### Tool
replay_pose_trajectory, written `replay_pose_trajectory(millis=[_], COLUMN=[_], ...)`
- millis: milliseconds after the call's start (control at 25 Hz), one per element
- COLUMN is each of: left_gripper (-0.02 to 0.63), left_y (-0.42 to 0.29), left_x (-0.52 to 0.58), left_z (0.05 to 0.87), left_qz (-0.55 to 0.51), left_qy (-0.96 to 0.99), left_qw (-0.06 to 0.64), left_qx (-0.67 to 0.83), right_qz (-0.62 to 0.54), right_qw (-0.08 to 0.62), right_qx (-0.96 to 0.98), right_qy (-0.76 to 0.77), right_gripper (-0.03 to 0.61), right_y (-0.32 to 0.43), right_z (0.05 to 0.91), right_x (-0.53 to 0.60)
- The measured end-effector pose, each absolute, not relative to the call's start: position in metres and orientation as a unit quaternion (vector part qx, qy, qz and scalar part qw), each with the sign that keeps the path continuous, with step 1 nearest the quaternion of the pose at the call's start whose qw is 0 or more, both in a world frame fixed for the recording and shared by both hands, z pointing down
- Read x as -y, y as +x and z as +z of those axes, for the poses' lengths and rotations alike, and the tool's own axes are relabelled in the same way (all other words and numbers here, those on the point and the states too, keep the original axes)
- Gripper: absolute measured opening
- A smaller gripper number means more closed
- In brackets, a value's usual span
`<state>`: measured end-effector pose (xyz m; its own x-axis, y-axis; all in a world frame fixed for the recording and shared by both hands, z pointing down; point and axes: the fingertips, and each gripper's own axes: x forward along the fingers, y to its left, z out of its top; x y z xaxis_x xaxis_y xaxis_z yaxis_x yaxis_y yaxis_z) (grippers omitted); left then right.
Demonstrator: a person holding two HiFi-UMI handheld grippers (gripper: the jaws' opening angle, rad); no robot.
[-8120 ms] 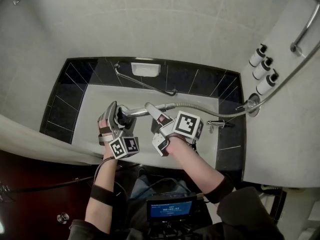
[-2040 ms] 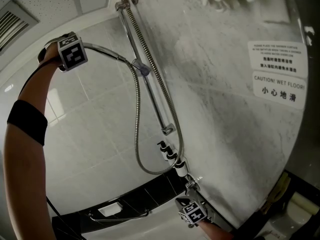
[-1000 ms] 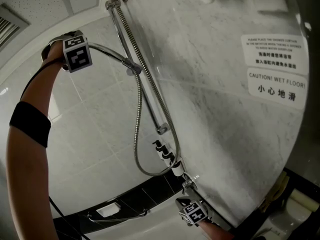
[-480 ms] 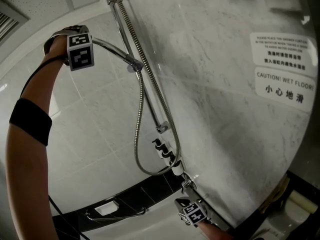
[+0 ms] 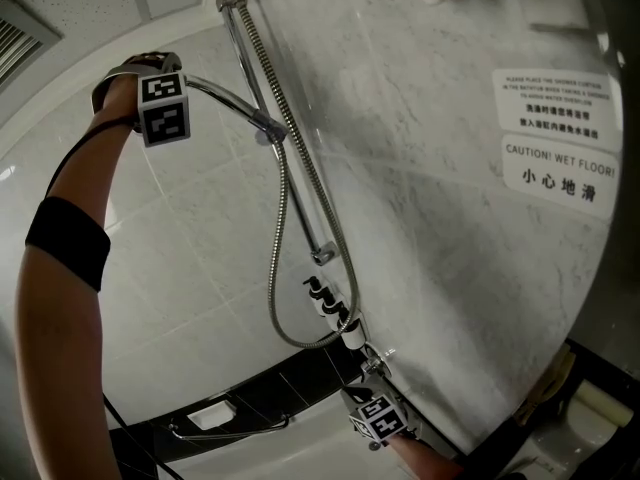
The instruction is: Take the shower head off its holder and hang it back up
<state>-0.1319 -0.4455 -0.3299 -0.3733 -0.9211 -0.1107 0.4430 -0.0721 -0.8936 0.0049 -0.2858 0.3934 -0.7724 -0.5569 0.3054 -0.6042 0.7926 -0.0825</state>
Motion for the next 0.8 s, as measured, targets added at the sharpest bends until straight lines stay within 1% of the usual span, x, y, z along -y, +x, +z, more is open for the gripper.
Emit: replay_pose_trajectory(millis=[280,680,720,760,800], left_gripper=[0.278,0.273,0.265,0.219,0.19], left_y=[-0.13,-0.157,-0.16,-0.164,-0.168], left_x=[0.432,0.355,0.346,0.336,0.328], left_z=[-0.338,-0.329,-0.324,-0.319,-0.313], left_qz=[-0.654,-0.615,-0.608,-0.6,-0.592], left_qy=[-0.252,-0.298,-0.305,-0.312,-0.32], left_qw=[0.536,0.533,0.533,0.535,0.534], left_qx=[-0.47,-0.499,-0.502,-0.506,-0.511], right_qz=[0.078,0.074,0.074,0.074,0.074], right_qw=[0.141,0.143,0.143,0.142,0.141], right_qx=[0.937,0.94,0.941,0.941,0.941], right_qy=[0.31,0.3,0.299,0.299,0.3], right_gripper=[0.017,0.017,0.017,0.017,0.017], right_y=[0.007,-0.007,-0.008,-0.01,-0.012], right_z=[0.388,0.383,0.383,0.382,0.38], right_x=[0.287,0.283,0.283,0.282,0.282])
